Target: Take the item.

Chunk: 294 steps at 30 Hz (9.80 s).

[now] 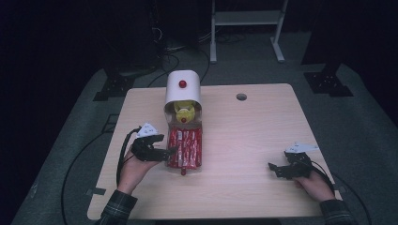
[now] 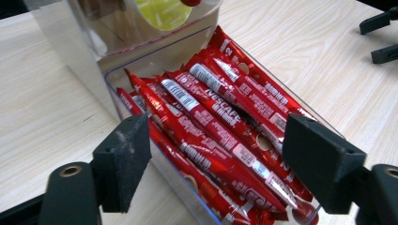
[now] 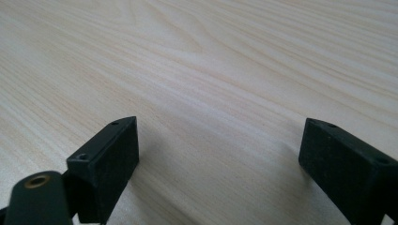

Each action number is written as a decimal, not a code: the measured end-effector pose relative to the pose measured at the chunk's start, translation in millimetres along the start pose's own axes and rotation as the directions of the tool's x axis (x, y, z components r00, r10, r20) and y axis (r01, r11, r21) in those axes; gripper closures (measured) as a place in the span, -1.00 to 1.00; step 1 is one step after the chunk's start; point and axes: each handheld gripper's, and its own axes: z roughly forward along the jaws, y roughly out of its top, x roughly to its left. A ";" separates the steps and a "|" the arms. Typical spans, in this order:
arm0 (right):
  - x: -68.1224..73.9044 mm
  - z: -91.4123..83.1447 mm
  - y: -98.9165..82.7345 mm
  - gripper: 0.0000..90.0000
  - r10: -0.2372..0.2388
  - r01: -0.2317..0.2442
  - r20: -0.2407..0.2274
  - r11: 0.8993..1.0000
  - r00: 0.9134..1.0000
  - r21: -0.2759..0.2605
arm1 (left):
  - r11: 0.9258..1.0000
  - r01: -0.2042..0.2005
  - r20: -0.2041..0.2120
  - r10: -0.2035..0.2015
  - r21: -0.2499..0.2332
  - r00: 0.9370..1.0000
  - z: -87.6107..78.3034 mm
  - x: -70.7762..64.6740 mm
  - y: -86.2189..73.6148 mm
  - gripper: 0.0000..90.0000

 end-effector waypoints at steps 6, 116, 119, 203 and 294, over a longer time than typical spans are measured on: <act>0.0 0.0 0.0 -0.75 0.000 0.000 0.000 1.000 1.000 0.000 | 1.000 -0.002 0.017 0.002 0.004 1.000 5.6 -2.0 3.8 -0.37; 0.0 0.0 0.0 -0.75 0.000 0.000 0.000 1.000 1.000 0.000 | 0.999 0.010 0.047 -0.008 -0.047 0.999 11.4 -17.5 22.7 0.91; 0.0 0.0 0.0 -0.75 0.000 0.000 -0.001 1.000 1.000 0.000 | 0.998 0.017 0.043 -0.014 -0.056 0.999 6.6 -15.6 22.6 0.91; 0.0 -0.2 -0.2 -0.75 0.000 0.000 -0.004 1.000 1.000 0.001 | 0.980 0.197 -0.140 -0.192 0.021 0.971 -23.5 61.9 -34.6 0.91; 0.0 -0.3 -0.2 -0.75 -0.001 0.001 -0.003 1.000 1.000 0.001 | 0.959 0.266 -0.310 -0.224 0.098 0.924 -9.7 99.4 -72.8 -0.96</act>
